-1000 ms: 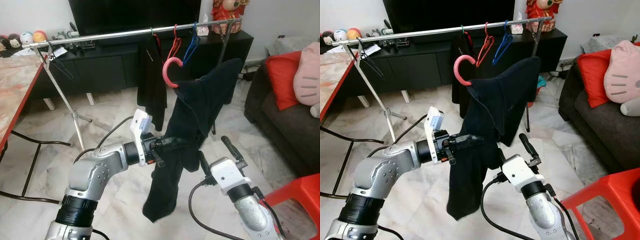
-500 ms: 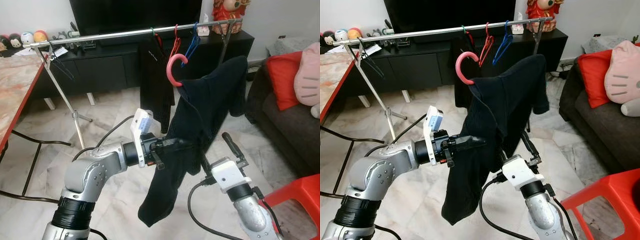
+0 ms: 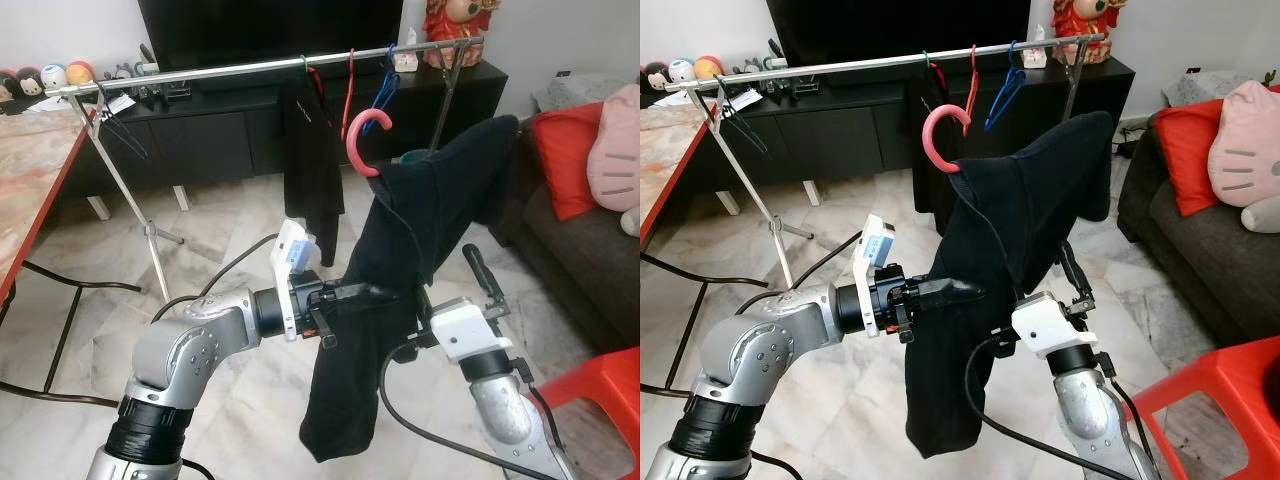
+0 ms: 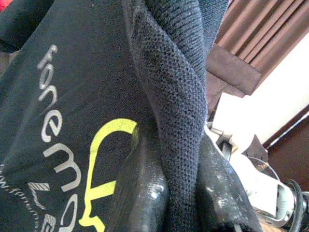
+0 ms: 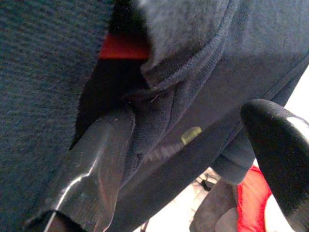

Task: Hang hanger

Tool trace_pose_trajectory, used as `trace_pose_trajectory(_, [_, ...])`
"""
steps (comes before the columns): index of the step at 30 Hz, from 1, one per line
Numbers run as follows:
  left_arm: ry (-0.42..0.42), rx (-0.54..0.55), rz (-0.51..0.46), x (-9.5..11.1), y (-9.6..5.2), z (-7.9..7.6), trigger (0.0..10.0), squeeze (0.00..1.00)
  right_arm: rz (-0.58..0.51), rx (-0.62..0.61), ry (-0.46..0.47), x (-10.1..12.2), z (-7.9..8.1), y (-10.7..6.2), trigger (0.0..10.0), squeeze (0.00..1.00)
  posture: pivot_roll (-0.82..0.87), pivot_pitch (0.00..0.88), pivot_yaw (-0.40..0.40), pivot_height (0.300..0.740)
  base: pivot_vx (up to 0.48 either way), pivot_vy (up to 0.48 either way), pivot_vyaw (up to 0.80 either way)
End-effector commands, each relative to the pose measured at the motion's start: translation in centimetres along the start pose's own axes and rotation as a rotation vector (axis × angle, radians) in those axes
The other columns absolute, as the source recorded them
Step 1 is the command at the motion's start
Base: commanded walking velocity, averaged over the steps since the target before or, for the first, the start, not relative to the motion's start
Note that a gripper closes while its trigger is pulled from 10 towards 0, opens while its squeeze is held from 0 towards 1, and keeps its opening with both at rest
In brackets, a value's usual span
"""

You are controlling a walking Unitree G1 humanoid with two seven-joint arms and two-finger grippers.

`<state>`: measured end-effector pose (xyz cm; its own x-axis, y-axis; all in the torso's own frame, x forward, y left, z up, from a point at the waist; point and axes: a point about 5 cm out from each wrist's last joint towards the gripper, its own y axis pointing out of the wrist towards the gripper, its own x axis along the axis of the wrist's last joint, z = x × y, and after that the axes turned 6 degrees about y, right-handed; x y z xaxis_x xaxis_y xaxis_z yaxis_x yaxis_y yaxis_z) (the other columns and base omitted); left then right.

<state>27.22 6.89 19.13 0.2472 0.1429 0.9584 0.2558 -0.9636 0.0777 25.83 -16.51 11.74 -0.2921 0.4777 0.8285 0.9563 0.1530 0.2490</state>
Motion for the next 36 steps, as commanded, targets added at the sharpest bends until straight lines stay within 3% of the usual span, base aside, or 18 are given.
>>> trace_pose_trajectory(1, [0.044,-0.056,-0.034,1.0,0.2,-1.1,10.0,0.0,0.003,-0.012,-0.011,-0.1,0.0,0.2,10.0,0.0,0.05,0.0,0.063,0.74,0.0,0.0,0.0])
trace_pose_trajectory(13, [0.045,-0.12,-0.037,1.3,0.5,-2.1,10.0,0.0,0.035,-0.11,-0.035,-0.8,-0.9,1.5,10.0,0.0,0.06,0.0,0.062,0.74,0.0,0.0,0.0])
trace_pose_trajectory(19, [0.054,-0.103,0.024,0.3,0.2,-1.9,10.0,0.0,0.035,-0.155,-0.054,-0.8,-1.5,2.1,10.0,0.0,0.06,0.0,0.06,0.74,0.0,0.0,0.0])
trace_pose_trajectory(24, [0.108,0.018,0.177,-2.3,-0.8,-0.2,10.0,0.0,0.03,-0.165,-0.06,-0.6,-1.9,2.4,10.0,0.0,0.06,0.0,0.06,0.74,0.0,0.0,0.0])
trace_pose_trajectory(29, [0.109,0.029,0.215,-2.6,-1.7,-0.1,10.0,0.0,0.032,-0.174,-0.065,-0.8,-2.0,2.5,10.0,0.0,0.06,0.0,0.058,0.74,0.0,0.0,0.0])
trace_pose_trajectory(36, [0.19,0.102,0.391,-4.6,-3.9,0.9,10.0,0.0,0.042,-0.181,-0.075,-0.9,-2.0,2.7,10.0,0.0,0.07,0.0,0.056,0.74,0.0,0.0,0.0])
